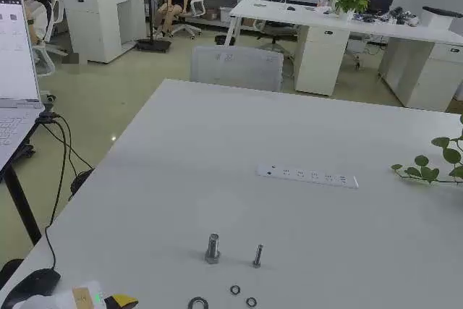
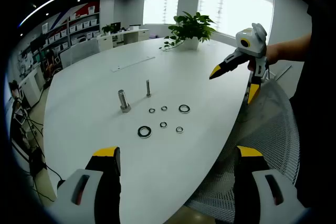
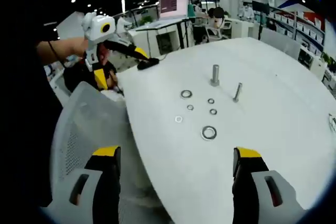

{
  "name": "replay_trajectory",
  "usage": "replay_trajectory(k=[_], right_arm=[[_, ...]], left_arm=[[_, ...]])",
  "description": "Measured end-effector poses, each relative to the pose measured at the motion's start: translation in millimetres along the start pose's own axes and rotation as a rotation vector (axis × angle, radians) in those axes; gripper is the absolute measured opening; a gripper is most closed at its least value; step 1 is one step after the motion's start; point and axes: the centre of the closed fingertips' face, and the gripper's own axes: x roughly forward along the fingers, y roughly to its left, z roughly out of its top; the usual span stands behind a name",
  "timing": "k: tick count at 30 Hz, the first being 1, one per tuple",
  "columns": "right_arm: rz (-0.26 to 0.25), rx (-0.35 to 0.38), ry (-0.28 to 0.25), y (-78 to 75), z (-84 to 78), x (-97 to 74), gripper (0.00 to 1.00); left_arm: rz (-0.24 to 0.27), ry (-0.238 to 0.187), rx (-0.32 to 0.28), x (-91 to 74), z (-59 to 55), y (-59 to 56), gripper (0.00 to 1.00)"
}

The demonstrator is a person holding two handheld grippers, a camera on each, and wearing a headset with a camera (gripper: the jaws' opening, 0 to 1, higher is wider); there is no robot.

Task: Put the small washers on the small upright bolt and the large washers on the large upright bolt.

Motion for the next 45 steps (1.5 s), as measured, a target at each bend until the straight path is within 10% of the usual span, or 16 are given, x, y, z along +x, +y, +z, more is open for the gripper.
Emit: replay_trajectory(k=[18, 45], right_arm=[[0.035, 0.054, -0.051, 7.2, 9.5, 3.9, 1.00], [0.014, -0.010, 0.023, -5.0, 10.7, 8.6, 0.91]], left_arm=[[0.002, 0.016, 0.005, -0.6, 0.3, -1.9, 0.94], [0.000, 0.021, 0.001, 1.2, -1.4, -0.2, 0.92]])
